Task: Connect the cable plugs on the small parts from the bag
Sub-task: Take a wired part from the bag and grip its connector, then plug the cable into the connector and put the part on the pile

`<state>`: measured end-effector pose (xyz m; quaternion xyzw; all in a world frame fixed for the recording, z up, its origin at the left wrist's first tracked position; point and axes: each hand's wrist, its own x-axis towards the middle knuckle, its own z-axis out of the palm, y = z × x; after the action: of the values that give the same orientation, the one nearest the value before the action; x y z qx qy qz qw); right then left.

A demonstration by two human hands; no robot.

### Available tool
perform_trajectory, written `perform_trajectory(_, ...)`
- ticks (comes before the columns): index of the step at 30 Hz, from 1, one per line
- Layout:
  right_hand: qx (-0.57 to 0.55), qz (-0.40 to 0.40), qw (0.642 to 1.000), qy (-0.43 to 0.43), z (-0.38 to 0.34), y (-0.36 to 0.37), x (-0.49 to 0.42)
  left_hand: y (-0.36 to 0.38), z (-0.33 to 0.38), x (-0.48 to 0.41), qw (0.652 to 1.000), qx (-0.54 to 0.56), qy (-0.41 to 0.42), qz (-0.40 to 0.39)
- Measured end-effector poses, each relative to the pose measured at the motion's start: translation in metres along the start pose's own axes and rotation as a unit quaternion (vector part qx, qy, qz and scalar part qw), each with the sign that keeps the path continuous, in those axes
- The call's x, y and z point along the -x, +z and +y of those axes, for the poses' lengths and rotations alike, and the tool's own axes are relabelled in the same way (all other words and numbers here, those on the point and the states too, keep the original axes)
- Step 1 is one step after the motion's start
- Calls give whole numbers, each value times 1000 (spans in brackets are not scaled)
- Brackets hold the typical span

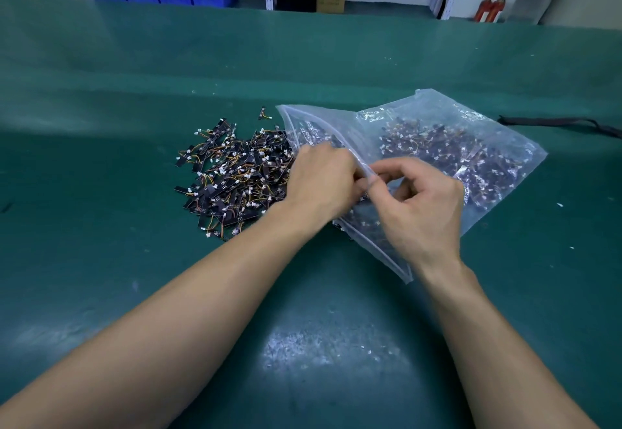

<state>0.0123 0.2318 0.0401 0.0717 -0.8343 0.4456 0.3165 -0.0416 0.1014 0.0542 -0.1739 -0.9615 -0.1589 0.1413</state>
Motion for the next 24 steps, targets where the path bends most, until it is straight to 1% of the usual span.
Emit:
perform_trajectory(2,5,3,1000,2,0,0,-1,7,5,-6,999,-29,-8,-14)
perform_trajectory(5,6,13,1000,-2,1,0,-1,17,6,-5,999,-34,-8,0)
perform_trajectory(8,11,4,1000,-10,1,2,0,18,0,2,999,-26,-1,19)
perform_trajectory(12,26,-20,999,-14,0,5,3,9,-22,20,998,20,31,43)
perform_trajectory(15,40,-56,998,4,2,8,6,-3,-52,39,997,37,16,63)
perform_trajectory(18,71,-116,990,32,6,13,9,-12,-86,55,996,52,-29,69)
perform_trajectory(21,108,-194,974,43,7,18,13,-17,-103,63,996,36,-64,41)
perform_trajectory(24,122,-261,955,71,8,21,15,-17,-108,66,998,6,-55,9)
